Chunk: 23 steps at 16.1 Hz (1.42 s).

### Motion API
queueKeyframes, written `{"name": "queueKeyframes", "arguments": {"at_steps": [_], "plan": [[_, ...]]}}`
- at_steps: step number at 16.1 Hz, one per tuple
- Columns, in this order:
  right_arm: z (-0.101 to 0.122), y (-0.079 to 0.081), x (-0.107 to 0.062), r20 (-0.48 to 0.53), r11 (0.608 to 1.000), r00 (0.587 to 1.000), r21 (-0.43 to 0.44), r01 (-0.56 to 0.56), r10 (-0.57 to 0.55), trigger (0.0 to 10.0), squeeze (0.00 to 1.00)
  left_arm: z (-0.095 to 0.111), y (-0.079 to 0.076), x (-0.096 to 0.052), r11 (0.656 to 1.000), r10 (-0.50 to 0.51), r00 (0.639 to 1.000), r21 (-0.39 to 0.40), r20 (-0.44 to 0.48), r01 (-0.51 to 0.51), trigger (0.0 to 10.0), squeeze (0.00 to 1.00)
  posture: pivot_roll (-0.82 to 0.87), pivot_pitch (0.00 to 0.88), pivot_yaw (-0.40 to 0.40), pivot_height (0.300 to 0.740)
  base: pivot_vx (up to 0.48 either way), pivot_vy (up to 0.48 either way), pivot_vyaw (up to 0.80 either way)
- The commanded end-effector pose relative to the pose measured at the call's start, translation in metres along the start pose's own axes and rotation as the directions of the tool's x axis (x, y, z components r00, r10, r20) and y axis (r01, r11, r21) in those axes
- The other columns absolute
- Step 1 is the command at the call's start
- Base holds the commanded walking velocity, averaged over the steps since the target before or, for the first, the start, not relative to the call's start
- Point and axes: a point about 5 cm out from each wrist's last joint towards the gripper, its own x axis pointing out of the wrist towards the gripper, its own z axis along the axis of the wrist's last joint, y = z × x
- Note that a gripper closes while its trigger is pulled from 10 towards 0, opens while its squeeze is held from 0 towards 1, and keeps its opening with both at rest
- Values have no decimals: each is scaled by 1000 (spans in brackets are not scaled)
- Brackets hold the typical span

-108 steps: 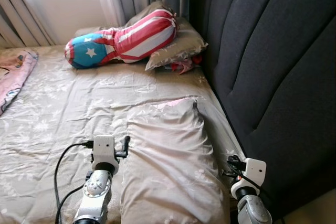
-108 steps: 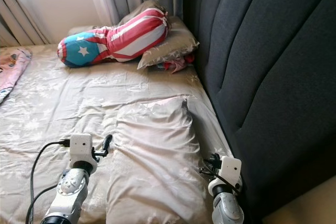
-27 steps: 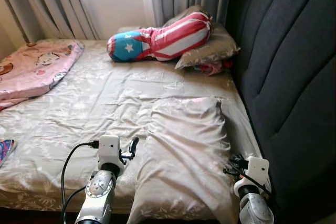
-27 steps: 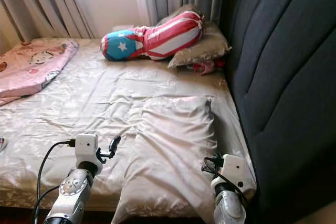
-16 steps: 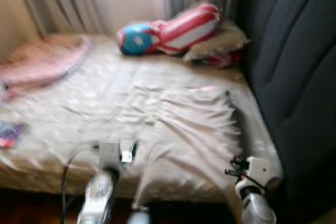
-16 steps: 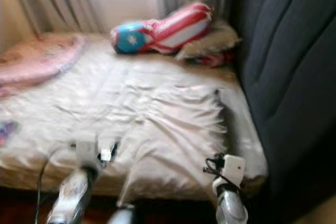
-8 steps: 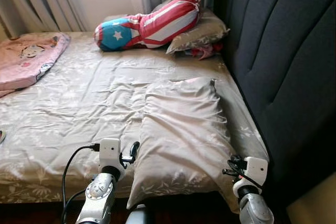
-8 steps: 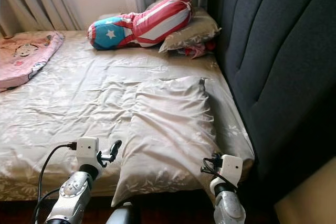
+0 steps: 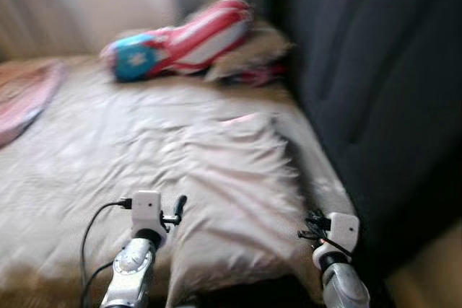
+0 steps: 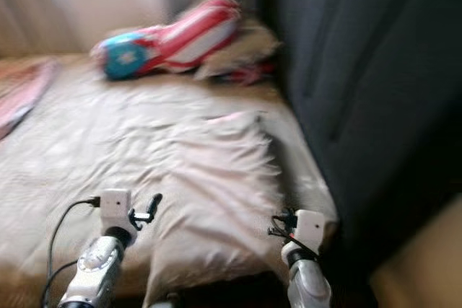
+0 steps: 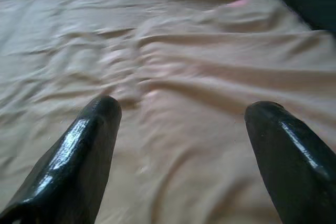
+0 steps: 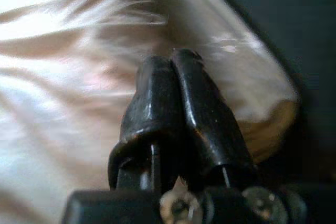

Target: Clean up the room

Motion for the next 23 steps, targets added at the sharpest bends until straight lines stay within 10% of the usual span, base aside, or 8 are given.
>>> {"name": "queueKeyframes", "arguments": {"at_steps": [1, 16, 18, 23], "plan": [[5, 5, 4, 13, 1000, 1000, 11, -12, 12, 10000, 0, 3, 8, 0, 1000, 21, 1000, 11, 7, -21, 10000, 0, -14, 0, 28, 657, 424, 0, 0], [-6, 0, 4, -92, 999, 995, -12, -48, 47, 10000, 0, -2, 7, 2, 999, -22, 998, -41, -61, 19, 10000, 0, -15, 0, 33, 657, 185, 0, 107], [-2, -3, 8, -95, 999, 995, -16, -42, 40, 10000, 1000, 3, 7, 8, 998, -56, 996, -21, -65, 55, 10000, 0, -13, 0, 33, 657, 0, 0, 0], [0, -8, 19, -186, 996, 983, -89, -19, 2, 10000, 1000, 25, 7, 28, 987, -112, 992, 109, -50, 117, 10000, 0, -5, 26, 42, 657, 0, 0, 0]]}}
